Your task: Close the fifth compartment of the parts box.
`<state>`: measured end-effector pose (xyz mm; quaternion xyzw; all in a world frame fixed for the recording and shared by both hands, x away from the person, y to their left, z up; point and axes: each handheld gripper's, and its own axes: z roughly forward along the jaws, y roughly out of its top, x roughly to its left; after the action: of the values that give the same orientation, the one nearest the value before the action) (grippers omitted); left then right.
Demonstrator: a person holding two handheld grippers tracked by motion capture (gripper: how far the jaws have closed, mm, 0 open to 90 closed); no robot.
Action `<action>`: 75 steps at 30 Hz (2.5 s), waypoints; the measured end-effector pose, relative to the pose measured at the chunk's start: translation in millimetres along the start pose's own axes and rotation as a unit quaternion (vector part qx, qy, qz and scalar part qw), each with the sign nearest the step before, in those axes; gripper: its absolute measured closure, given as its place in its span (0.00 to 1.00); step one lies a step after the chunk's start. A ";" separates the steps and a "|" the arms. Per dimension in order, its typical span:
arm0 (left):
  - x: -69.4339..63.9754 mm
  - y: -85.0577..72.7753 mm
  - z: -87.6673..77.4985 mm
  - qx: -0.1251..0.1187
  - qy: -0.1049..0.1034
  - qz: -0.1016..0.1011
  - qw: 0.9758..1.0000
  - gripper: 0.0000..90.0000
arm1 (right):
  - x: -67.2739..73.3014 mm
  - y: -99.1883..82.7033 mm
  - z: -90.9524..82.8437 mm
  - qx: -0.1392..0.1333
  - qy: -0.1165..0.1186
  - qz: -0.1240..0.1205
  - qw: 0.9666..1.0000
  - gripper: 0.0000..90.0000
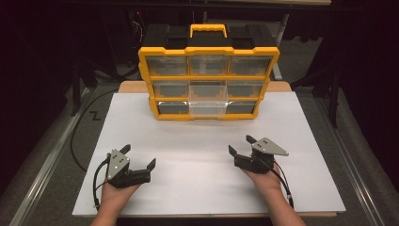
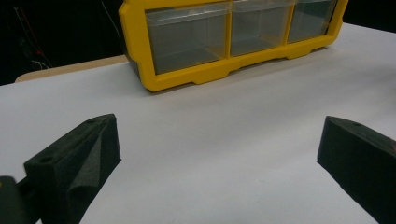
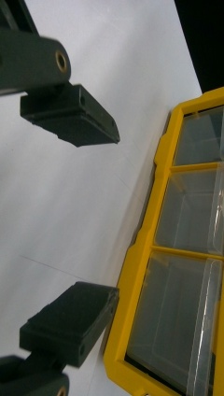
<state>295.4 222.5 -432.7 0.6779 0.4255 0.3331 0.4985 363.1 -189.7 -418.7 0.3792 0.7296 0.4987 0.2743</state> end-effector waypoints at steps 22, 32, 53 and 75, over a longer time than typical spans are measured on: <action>0.2 0.1 -0.2 -0.002 -0.001 0.000 1.000 0.00 | 1.6 -0.9 -3.4 -0.009 0.010 -0.017 1.000 0.64; 0.0 0.1 -0.3 -0.003 -0.001 0.000 1.000 0.00 | 2.6 1.2 -7.1 -0.025 0.022 -0.016 0.999 0.87; 0.7 0.4 0.6 -0.007 -0.010 -0.014 1.000 0.00 | 12.1 4.6 2.7 -0.026 0.025 -0.032 0.999 1.00; -2.1 0.2 0.2 -0.012 -0.020 0.000 1.000 0.00 | 45.5 22.2 49.5 -0.016 0.038 -0.058 0.997 1.00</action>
<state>294.7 220.5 -432.7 0.6785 0.4114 0.3245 0.5149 382.3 -121.5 -416.4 0.3126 0.7524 0.5070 0.2811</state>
